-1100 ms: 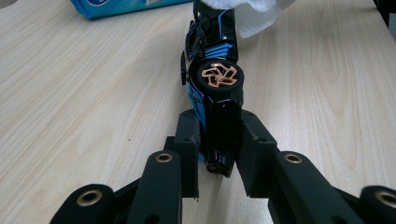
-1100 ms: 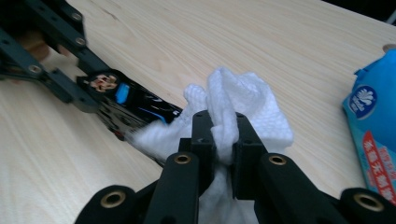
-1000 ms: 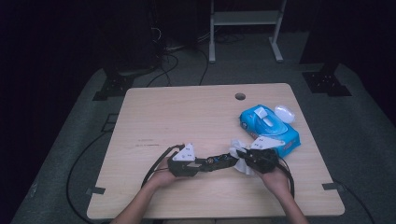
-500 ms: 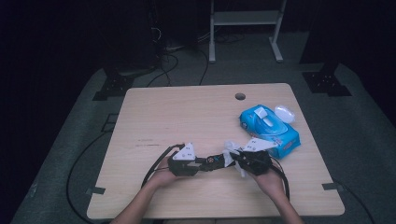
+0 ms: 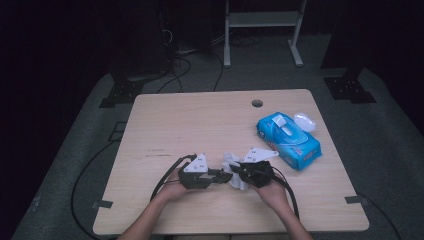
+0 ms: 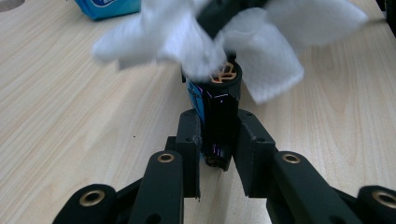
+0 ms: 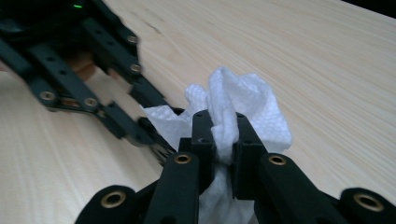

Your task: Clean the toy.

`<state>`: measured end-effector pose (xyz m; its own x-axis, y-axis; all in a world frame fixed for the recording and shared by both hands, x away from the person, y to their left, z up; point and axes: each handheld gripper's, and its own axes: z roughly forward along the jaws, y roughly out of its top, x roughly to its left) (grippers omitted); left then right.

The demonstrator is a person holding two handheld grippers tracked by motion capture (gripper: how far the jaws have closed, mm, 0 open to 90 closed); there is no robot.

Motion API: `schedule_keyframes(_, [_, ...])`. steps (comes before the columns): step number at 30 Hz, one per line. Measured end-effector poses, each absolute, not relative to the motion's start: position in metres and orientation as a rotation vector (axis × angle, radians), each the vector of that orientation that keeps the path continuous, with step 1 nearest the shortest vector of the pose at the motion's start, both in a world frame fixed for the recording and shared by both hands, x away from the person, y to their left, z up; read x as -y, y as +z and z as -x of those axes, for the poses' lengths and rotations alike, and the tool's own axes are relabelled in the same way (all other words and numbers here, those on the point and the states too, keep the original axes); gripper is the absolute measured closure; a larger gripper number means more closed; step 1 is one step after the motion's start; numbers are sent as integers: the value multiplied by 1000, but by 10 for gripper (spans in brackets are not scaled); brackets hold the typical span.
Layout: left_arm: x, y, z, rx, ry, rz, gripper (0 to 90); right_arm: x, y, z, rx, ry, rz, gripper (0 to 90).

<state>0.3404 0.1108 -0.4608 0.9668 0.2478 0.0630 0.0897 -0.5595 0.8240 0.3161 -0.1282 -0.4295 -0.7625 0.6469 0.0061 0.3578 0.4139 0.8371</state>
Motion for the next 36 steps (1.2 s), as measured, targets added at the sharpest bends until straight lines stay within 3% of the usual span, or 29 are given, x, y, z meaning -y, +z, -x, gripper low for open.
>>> schedule_keyframes(8, [-110,-460,-340,-241,211,-2169,729,112,-429,-312,-2399,1288,-817,817])
schedule_keyframes(15, [-109,-460,-340,-240,213,-2168,731,127,-427,-317,-2373,1254,-885,817])
schedule_keyframes(22, [-110,-460,-339,-245,215,-2168,733,103,-429,-312,-2408,1300,-800,817])
schedule_keyframes(36, [-110,-459,-341,-250,210,-2178,734,165,-426,-317,-2296,1186,-960,817])
